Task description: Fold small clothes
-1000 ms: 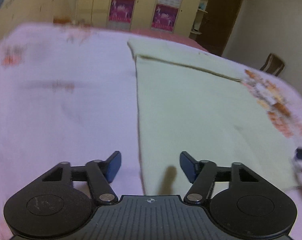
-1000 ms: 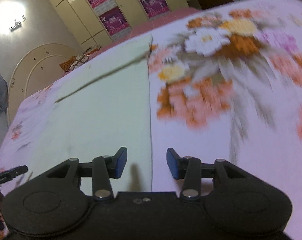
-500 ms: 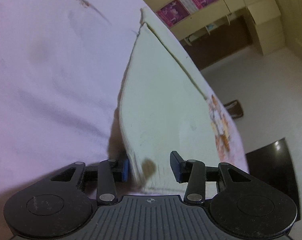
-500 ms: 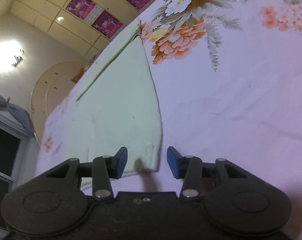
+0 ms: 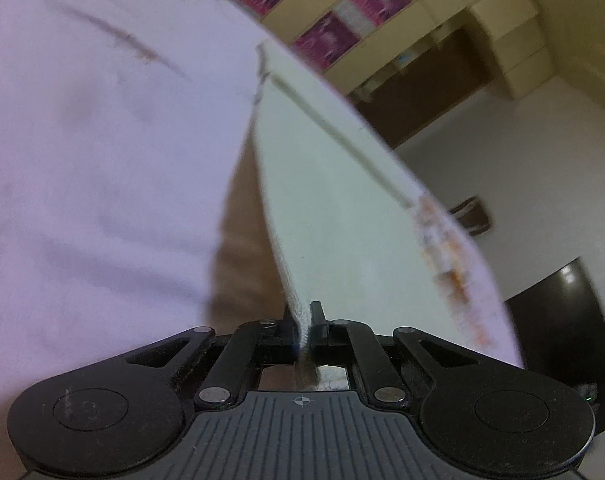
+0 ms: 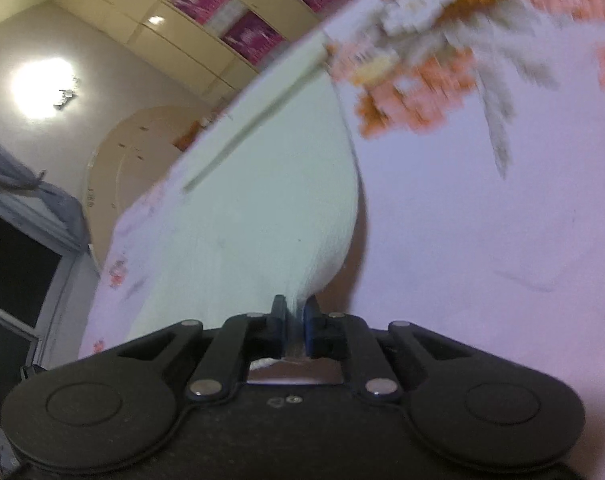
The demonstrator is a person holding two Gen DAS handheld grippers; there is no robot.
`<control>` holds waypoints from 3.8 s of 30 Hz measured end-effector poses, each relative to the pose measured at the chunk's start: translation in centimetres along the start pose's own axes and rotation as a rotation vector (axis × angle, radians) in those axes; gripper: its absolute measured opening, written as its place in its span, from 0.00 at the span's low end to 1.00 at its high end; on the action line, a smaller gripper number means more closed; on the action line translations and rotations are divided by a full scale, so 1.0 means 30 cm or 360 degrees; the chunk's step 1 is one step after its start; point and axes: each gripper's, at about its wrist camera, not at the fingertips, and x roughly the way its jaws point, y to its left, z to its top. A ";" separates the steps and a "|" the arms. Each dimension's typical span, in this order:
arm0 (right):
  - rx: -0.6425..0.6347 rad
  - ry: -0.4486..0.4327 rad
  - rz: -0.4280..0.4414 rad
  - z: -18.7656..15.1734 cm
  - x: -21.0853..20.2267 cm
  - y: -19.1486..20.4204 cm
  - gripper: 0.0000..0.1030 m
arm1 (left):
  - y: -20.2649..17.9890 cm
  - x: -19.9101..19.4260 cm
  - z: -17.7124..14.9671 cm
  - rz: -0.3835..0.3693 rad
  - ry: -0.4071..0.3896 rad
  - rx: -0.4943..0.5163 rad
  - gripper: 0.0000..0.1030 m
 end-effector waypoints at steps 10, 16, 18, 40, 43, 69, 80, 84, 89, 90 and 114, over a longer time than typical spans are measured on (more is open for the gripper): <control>0.0211 -0.0095 -0.0063 0.059 0.016 -0.141 0.31 | 0.055 0.032 -0.015 -0.0036 0.0035 -0.0125 0.05; 0.0306 -0.0015 0.0112 0.089 0.114 -0.195 0.31 | 0.077 0.024 -0.030 -0.0055 0.0042 -0.0141 0.05; 0.0305 0.0021 0.0181 0.081 0.125 -0.191 0.30 | 0.082 0.025 -0.034 -0.0060 0.0042 -0.0145 0.05; 0.0081 0.0070 -0.0029 -0.003 0.040 -0.036 0.05 | 0.009 -0.035 -0.044 -0.0102 -0.0091 -0.0022 0.04; -0.0013 -0.0087 0.0051 0.024 -0.049 0.031 0.05 | 0.010 -0.020 -0.045 0.0029 -0.0043 0.0044 0.04; -0.0181 -0.0267 -0.0033 0.660 0.205 0.236 0.04 | -0.252 0.201 0.607 -0.0266 -0.0371 -0.0077 0.04; -0.0135 -0.0158 -0.0067 1.028 0.655 0.098 0.04 | -0.202 0.663 0.977 -0.0058 -0.0333 -0.0139 0.04; -0.0019 -0.0094 -0.0070 1.099 0.818 -0.012 0.04 | -0.161 0.800 1.037 0.0034 -0.0286 -0.0123 0.04; 0.0083 -0.0043 -0.0066 1.132 0.941 -0.100 0.05 | -0.132 0.888 1.077 0.0001 -0.0244 -0.0122 0.05; 0.0097 -0.0042 -0.0067 1.134 0.957 -0.112 0.05 | -0.127 0.893 1.082 -0.0016 -0.0249 -0.0136 0.05; -0.0694 -0.0060 -0.0470 1.042 1.028 0.068 0.01 | -0.280 0.946 1.104 0.0365 -0.0278 0.0721 0.03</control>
